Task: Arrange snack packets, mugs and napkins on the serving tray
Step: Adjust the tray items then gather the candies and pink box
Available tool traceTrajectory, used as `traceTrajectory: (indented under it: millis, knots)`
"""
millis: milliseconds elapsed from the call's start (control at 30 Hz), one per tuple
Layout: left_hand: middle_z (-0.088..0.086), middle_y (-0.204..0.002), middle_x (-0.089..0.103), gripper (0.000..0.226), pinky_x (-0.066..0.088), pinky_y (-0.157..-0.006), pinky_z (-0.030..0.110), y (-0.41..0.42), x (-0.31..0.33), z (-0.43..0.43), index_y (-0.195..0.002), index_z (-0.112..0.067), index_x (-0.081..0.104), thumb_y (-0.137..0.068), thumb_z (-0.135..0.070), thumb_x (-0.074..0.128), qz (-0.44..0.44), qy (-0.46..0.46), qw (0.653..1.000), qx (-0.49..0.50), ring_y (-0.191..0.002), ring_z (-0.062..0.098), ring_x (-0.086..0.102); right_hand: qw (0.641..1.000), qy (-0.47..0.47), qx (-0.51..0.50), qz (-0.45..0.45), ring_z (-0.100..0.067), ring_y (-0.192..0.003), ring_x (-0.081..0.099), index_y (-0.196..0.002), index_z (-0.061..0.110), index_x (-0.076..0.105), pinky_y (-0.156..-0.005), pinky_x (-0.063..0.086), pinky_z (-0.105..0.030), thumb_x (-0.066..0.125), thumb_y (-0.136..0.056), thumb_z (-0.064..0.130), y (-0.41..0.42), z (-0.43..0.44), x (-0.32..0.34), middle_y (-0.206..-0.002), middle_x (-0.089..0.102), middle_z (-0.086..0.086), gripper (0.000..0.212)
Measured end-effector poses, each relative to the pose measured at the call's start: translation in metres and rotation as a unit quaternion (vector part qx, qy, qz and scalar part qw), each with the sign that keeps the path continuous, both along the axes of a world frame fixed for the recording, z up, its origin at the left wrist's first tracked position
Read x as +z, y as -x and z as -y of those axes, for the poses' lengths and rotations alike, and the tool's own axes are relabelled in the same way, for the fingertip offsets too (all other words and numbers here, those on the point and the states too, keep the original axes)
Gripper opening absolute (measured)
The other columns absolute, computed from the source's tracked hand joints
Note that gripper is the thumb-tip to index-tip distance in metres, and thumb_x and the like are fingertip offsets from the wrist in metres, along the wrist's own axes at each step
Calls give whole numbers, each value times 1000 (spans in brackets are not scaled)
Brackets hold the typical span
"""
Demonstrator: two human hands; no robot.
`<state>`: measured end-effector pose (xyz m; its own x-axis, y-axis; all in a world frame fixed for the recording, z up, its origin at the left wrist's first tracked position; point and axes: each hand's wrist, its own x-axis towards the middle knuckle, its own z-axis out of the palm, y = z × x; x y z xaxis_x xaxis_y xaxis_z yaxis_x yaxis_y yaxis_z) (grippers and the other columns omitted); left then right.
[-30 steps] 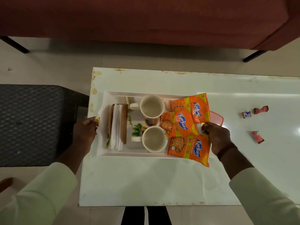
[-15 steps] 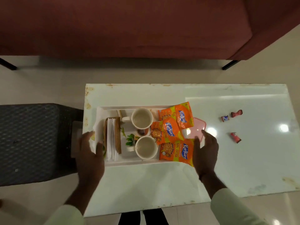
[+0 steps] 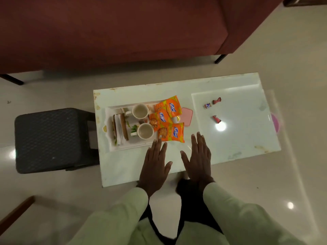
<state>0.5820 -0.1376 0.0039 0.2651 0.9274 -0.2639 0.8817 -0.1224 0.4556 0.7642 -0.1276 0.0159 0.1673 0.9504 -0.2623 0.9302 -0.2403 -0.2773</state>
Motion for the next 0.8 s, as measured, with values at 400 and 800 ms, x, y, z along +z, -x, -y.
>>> traceTrajectory:
  millis: [400,800]
  knots:
    - [8,-164,-8,77,14,-123,46,-90,40,16,-156,-13,3,-97,-47,40,-88,46,991,86,-152,26,-6,985,20,171,-14,-24,-152,5,-156,16,11,-119,19,-48,44,-93,54,-149,3,39,-166,5,-6,80]
    - [8,-165,-1,75,15,-123,43,-177,77,-6,-156,-13,5,-98,-46,41,-39,26,987,152,-152,25,-3,973,22,232,8,-24,-153,6,-156,13,10,-119,23,-49,42,-92,56,-233,-39,65,-165,8,-8,83]
